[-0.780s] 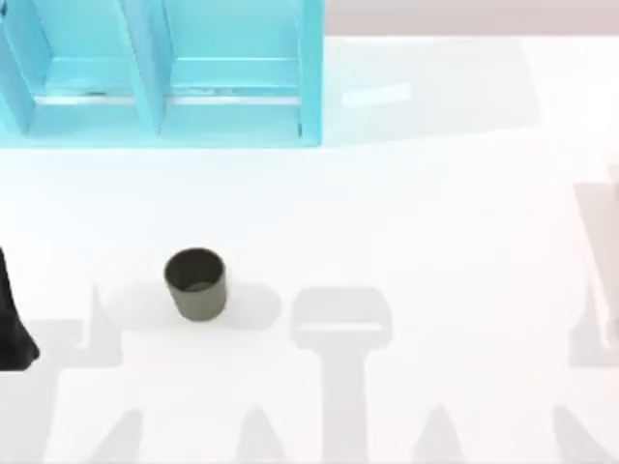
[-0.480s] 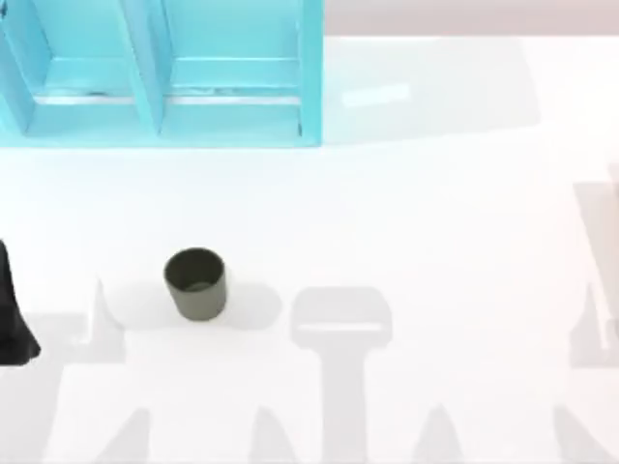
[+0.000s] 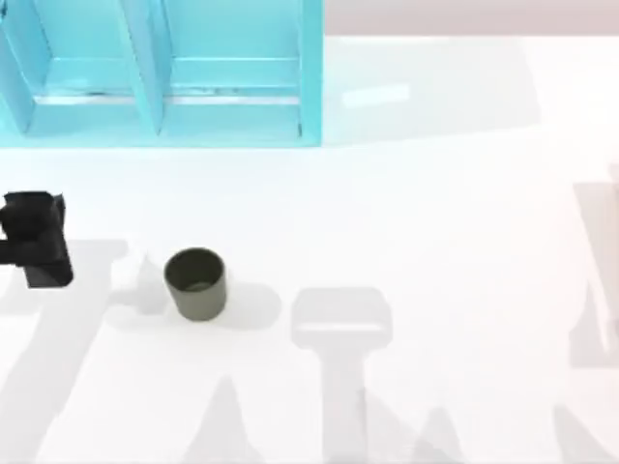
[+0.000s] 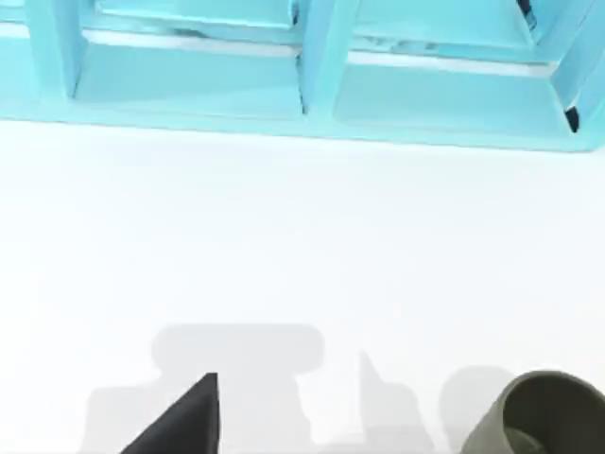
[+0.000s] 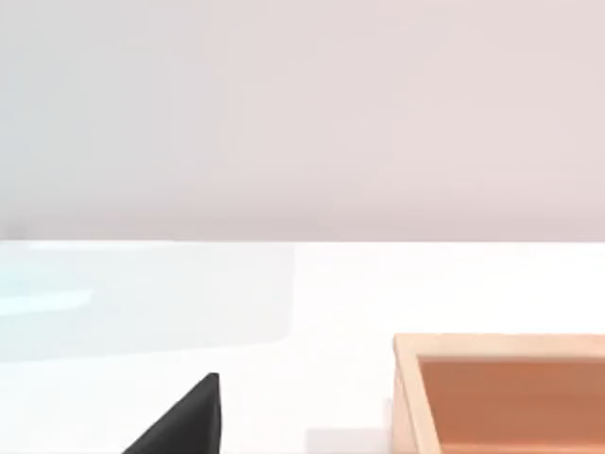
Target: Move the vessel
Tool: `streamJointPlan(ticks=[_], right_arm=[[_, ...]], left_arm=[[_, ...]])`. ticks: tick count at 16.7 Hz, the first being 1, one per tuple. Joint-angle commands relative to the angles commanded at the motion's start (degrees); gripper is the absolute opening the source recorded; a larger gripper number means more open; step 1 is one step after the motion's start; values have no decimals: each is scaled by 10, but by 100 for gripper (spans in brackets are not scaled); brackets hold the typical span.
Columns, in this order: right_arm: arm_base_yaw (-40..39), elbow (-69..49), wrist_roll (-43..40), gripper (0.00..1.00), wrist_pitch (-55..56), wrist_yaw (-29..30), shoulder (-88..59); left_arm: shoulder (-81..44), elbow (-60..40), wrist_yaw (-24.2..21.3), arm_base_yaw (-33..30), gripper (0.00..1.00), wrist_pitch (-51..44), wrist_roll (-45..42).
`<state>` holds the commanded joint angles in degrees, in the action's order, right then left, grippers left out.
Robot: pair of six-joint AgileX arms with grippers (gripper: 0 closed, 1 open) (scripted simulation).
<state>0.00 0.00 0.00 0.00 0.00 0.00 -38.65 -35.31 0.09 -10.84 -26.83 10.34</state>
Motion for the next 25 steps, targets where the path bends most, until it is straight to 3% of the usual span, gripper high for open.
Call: streamJointPlan(ticks=[7,14,18,25], right_arm=[[0,0,0,100,0,0,0],[0,0,0,100,0,0,0],[0,0,0,100,0,0,0],[0,0,0,100,0,0,0]], left_arm=[[-429,-334,-5,-105,100,-272,102],[-699,-582,-3,-180,100,-451,171],[-748,-633,-1,-195,100,-484,184],[-752,-610,-1,-192,100,-460,182]])
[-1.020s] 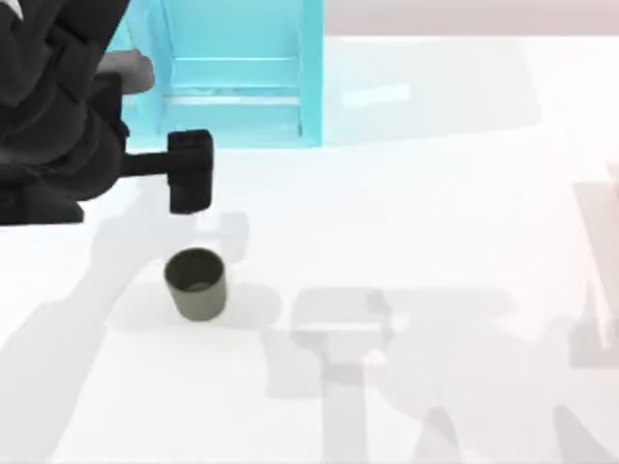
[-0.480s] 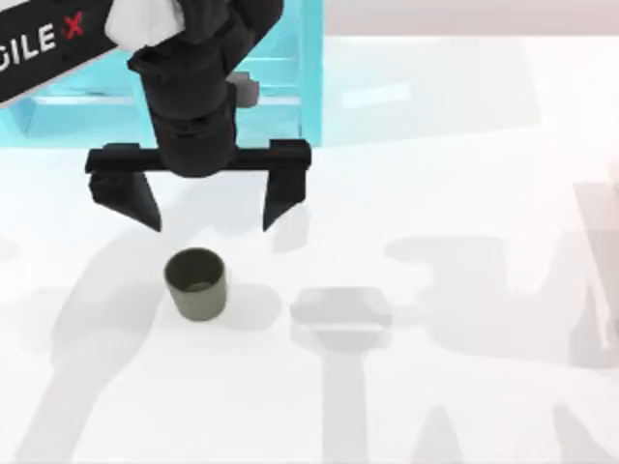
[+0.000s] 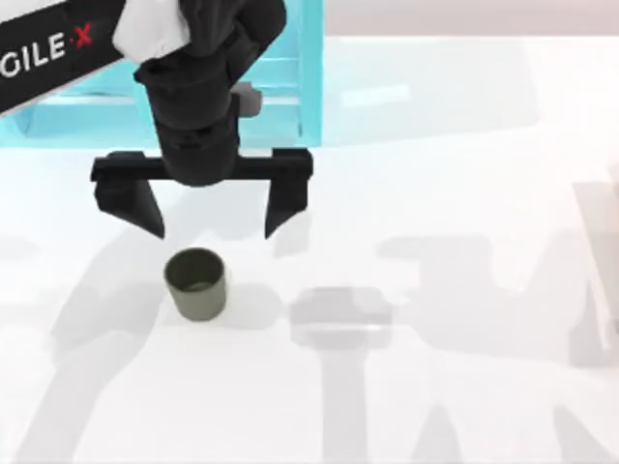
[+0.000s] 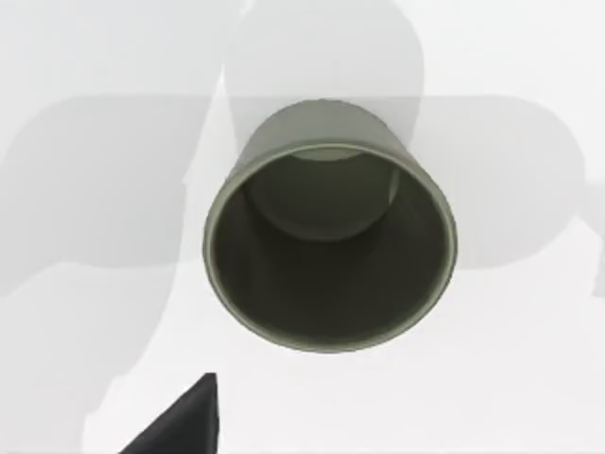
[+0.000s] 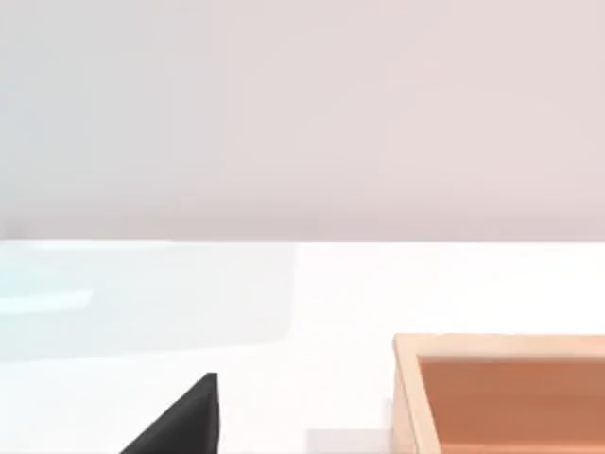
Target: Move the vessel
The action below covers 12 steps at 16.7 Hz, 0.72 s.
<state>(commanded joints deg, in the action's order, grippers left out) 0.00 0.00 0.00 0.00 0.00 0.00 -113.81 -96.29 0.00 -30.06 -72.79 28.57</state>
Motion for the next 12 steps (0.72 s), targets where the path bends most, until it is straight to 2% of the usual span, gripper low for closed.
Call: streamJointPlan(ticks=[7,12], right_arm=[[0,0,0,100,0,0,0],[0,0,0,100,0,0,0]], left_arm=[[-37,129,0,0,100,172,-1],[-42,143,0,0,100,187,0]])
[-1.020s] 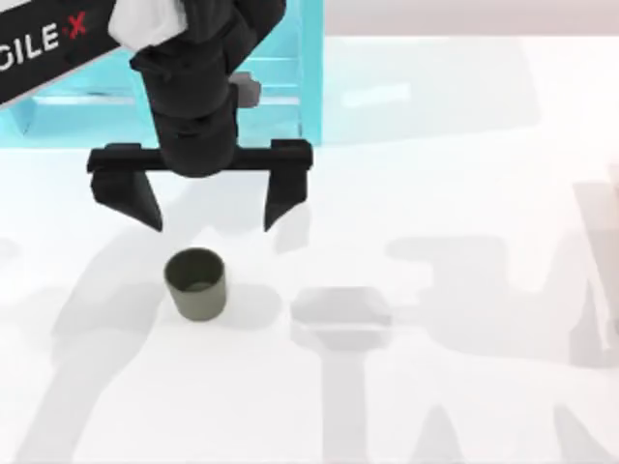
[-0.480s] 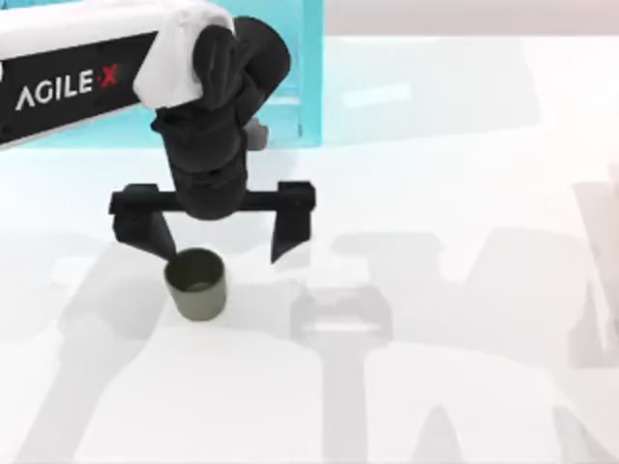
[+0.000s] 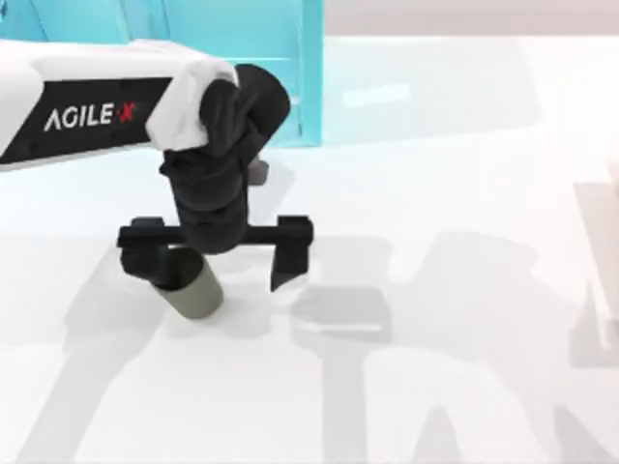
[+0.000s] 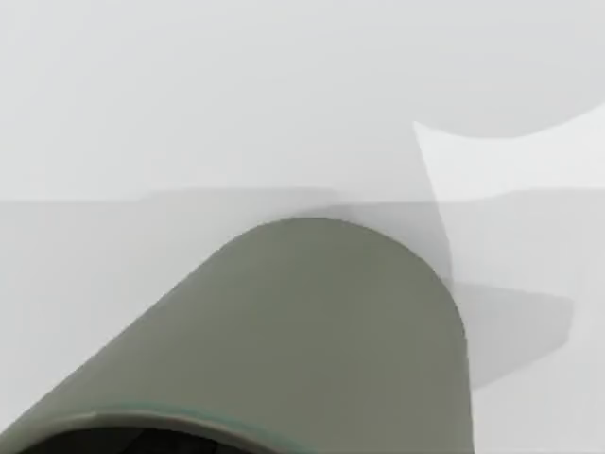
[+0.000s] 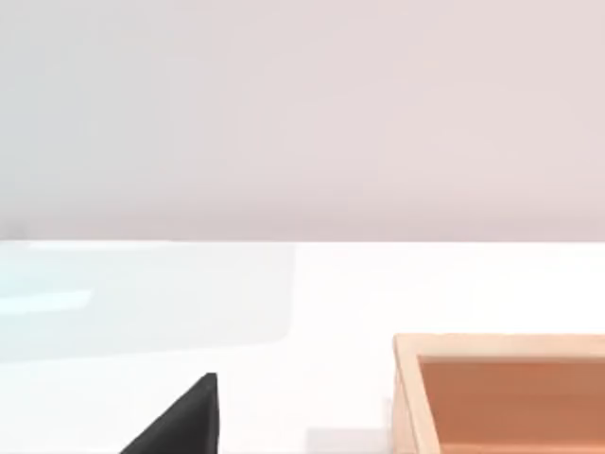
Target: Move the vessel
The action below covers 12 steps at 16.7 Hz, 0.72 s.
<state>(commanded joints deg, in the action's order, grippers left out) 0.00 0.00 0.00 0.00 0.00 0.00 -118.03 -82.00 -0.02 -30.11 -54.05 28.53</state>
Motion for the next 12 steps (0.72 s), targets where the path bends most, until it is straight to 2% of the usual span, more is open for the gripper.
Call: streamJointPlan(ticks=[12], right_arm=[[0,0,0,100,0,0,0]], left_arm=[[0,0,0,0,10,0,0]])
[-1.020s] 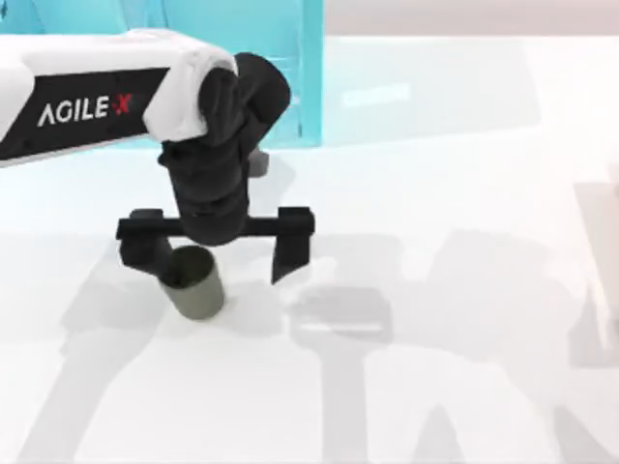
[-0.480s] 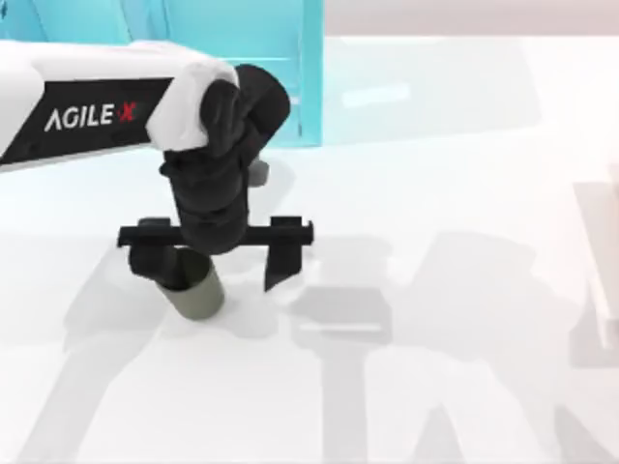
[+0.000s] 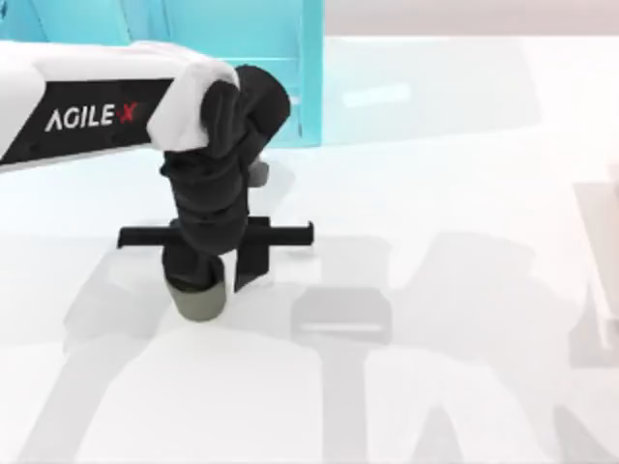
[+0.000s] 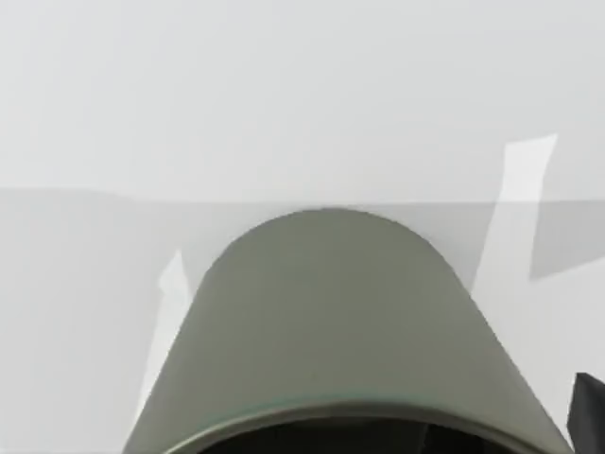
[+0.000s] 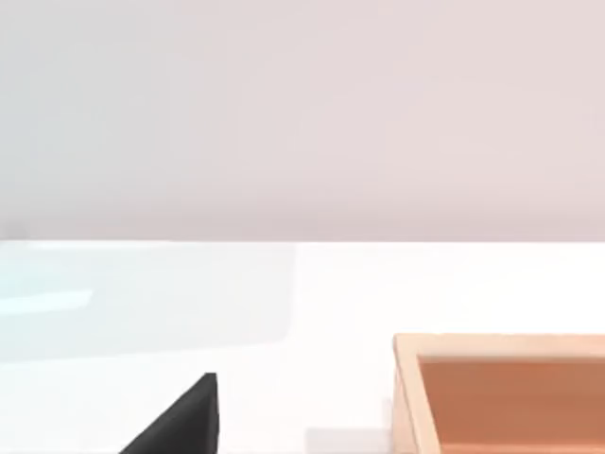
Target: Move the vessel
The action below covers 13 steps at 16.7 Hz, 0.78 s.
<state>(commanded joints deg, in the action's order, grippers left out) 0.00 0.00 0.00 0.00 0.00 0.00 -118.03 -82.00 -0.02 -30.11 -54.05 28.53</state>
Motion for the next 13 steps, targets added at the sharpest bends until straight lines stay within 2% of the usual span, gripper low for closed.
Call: streamJointPlan(ticks=[1,2,11,13], right_arm=[[0,0,0,100,0,0,0],[0,0,0,100,0,0,0],[0,0,0,100,0,0,0],[0,0,0,100,0,0,0]], left_arm=[[0,0,0,0,2,0,0],[0,0,0,0,0,0,0],[1,-1,0,2,0,-1,-2],[2,-5,-2,21,0,-8,-21]])
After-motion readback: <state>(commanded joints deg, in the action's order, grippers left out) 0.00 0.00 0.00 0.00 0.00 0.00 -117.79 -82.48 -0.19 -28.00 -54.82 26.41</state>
